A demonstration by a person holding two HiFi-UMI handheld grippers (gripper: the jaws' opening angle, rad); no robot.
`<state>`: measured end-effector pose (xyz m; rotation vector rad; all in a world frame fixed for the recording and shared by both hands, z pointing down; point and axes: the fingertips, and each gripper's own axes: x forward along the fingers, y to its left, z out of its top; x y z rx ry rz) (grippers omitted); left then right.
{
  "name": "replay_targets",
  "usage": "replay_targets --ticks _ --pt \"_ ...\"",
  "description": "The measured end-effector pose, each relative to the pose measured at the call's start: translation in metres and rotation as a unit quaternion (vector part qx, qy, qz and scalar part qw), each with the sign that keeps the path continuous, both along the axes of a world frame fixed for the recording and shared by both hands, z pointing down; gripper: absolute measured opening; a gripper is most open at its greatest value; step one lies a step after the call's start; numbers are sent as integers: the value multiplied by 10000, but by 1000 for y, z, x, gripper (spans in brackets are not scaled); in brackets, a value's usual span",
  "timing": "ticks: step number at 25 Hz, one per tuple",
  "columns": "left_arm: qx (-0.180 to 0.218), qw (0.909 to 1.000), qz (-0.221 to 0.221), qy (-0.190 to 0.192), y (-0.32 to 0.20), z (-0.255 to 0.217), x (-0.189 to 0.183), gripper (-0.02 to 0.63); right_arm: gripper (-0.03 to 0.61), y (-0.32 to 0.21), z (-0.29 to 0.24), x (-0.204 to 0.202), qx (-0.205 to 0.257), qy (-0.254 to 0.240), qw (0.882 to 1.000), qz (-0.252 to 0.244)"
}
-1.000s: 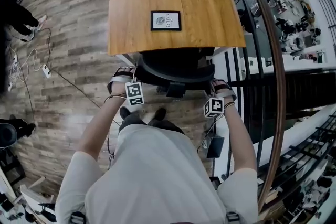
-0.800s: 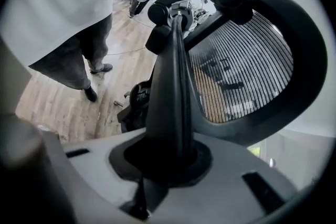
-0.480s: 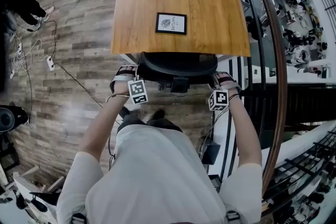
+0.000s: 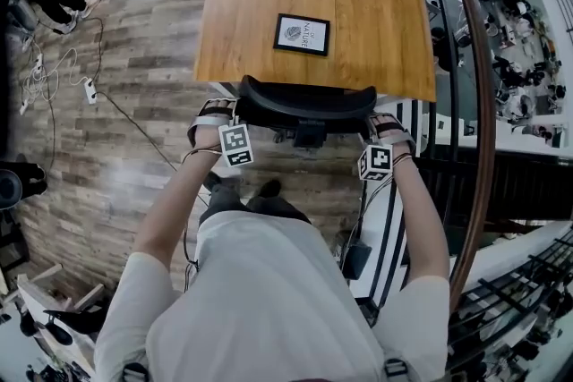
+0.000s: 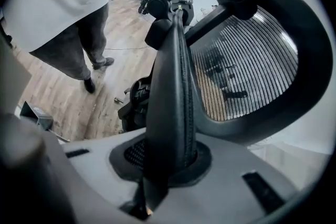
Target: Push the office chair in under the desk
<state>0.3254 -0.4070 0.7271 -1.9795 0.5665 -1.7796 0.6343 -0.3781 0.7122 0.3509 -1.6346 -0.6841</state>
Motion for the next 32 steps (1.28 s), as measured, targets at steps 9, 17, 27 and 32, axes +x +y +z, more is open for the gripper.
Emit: replay_targets --ticks 9,17,27,32 --pt "36 9999 142 -16 -11 1 -15 113 66 9 6 -14 -291 92 9994 151" --pt "179 9995 269 -2 -7 -6 -31 214 129 19 10 -15 -846 329 9946 511" --pt "-63 9987 448 228 -3 -11 -29 216 177 20 12 -10 -1173 456 9896 693" --pt "-158 9980 591 184 1 -8 -28 215 222 25 12 -7 -1327 599 9866 742"
